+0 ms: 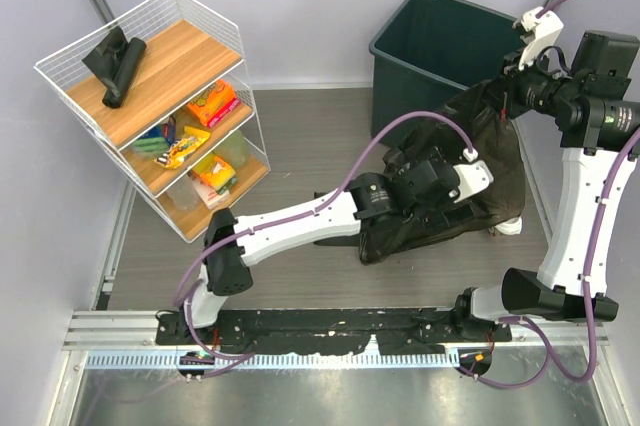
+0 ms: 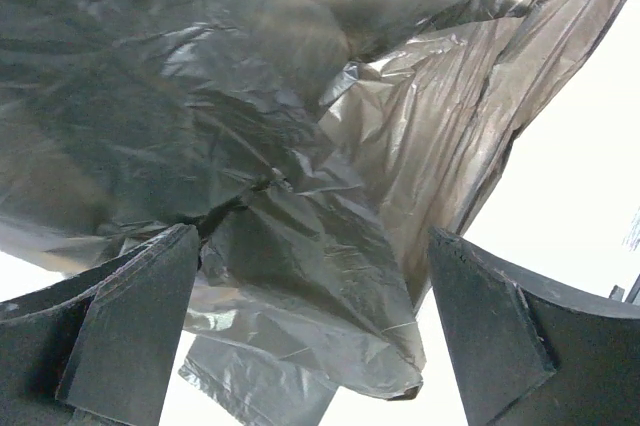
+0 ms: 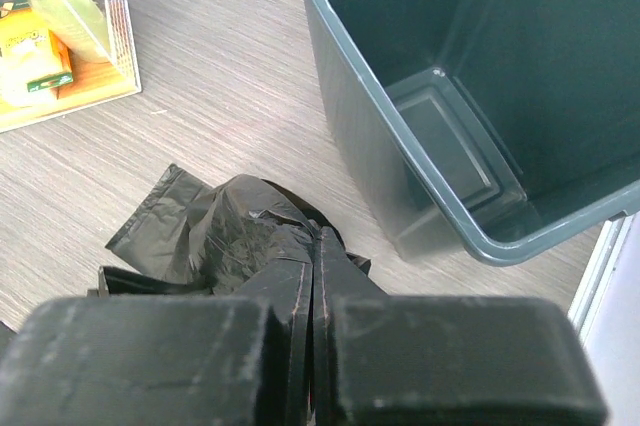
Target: Put the trash bags into the trash bin
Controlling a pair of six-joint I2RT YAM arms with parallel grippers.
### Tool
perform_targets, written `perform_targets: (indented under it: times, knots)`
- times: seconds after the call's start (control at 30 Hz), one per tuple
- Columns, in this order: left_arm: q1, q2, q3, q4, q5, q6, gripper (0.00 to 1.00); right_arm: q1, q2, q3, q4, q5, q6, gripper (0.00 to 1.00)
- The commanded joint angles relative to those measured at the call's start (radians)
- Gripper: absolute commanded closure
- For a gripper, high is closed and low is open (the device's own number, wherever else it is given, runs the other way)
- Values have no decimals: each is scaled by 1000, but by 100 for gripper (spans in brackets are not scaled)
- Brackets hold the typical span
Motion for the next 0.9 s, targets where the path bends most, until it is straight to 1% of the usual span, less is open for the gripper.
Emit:
perform_targets:
  times: [0.0, 0.1, 0.2, 0.4, 0.43, 0.5, 0.63, 0.73, 0.8, 0.83, 0.87]
  knots:
    - [-36, 16, 51, 44, -84, -41, 0, 3, -3, -2, 42, 5, 19, 99]
    - [-44, 48, 74, 57, -132, -43, 0, 5, 0, -2, 44, 5, 23, 99]
    - [-47, 88, 86, 82, -168, -14, 1, 3, -3, 0, 42, 2, 23, 99]
    - [-44, 129, 71, 160, -230, 59, 0, 3, -1, -2, 31, 5, 13, 99]
    - [-45, 134, 62, 188, -242, 77, 2, 5, -1, -2, 31, 4, 13, 99]
    - [-45, 143, 35, 228, -261, 102, 13, 3, 0, -6, 30, 2, 12, 99]
    - [-31, 163, 34, 260, -264, 123, 35, 3, 0, -11, 28, -1, 9, 99]
    - [-21, 175, 40, 284, -265, 149, 57, 3, -3, -17, 22, 0, 4, 99]
    - [-1, 177, 49, 282, -244, 132, 75, 3, -6, -20, 19, 5, -2, 99]
    - [13, 179, 66, 260, -224, 114, 80, 3, -7, -22, 19, 10, -5, 99]
    - [25, 182, 83, 234, -206, 87, 92, 5, -7, -22, 19, 11, -8, 99]
